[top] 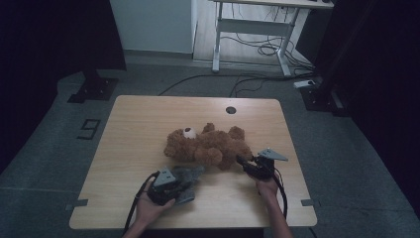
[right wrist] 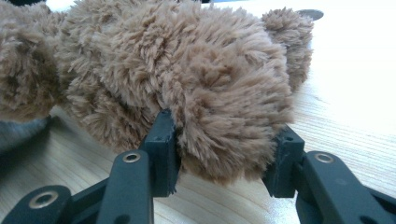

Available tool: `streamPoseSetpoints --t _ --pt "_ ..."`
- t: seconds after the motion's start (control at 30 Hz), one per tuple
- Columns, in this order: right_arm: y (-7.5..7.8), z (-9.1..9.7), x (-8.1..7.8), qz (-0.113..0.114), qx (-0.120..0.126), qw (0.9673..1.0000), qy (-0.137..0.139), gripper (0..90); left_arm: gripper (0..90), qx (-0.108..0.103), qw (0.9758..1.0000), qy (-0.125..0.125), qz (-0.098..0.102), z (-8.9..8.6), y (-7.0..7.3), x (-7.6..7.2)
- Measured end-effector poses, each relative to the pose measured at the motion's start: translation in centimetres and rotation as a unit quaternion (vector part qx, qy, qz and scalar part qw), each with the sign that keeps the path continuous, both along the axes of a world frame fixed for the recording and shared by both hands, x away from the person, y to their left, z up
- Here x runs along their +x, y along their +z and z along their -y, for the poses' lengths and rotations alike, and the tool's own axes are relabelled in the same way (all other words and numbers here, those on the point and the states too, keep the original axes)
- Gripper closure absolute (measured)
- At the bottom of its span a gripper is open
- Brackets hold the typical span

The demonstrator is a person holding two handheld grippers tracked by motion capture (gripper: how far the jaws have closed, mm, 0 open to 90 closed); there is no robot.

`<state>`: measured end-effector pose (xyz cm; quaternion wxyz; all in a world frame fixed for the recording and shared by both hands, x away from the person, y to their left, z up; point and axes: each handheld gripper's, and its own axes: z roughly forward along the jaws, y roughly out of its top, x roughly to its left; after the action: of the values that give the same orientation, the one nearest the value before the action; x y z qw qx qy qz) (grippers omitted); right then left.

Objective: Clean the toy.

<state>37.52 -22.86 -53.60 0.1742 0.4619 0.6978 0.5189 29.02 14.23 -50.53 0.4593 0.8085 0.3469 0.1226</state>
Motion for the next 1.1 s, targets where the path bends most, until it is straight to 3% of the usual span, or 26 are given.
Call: streamPoseSetpoints --t 0.2,0.27,0.37,0.47,0.57,0.7,0.97,1.1 --pt "-0.1 0.0 0.0 -0.001 -0.002 1.0000 0.001 54.5 77.7 -0.036 0.9983 0.037 0.025 -2.7 2.2 0.5" --pt "-0.1 0.0 0.0 -0.002 -0.001 1.0000 0.001 54.6 77.8 -0.036 0.9978 0.045 0.033 -3.0 2.8 0.8" --pt "-0.1 0.0 0.0 -0.001 0.000 1.0000 0.000 54.6 77.7 -0.038 0.9972 0.052 0.039 -3.2 3.4 1.3" --pt "0.0 0.1 0.0 -0.002 0.003 1.0000 0.002 54.6 77.7 -0.047 0.9955 0.063 0.054 -3.0 4.9 2.5" --pt "-0.1 0.1 0.0 -0.003 0.004 1.0000 0.002 54.6 77.7 -0.042 0.9947 0.067 0.066 -2.6 5.7 3.3" --pt "0.0 0.1 0.0 -0.003 0.004 1.0000 0.002 54.6 77.8 -0.060 0.9917 0.083 0.078 -2.7 7.6 4.8" --pt "0.0 0.1 0.0 -0.002 0.005 1.0000 0.002 54.6 77.8 -0.063 0.9868 0.116 0.094 -5.4 9.2 4.3" --pt "0.0 0.1 0.0 -0.003 0.004 1.0000 0.003 54.6 77.7 -0.056 0.9863 0.124 0.093 -6.2 9.3 4.0"
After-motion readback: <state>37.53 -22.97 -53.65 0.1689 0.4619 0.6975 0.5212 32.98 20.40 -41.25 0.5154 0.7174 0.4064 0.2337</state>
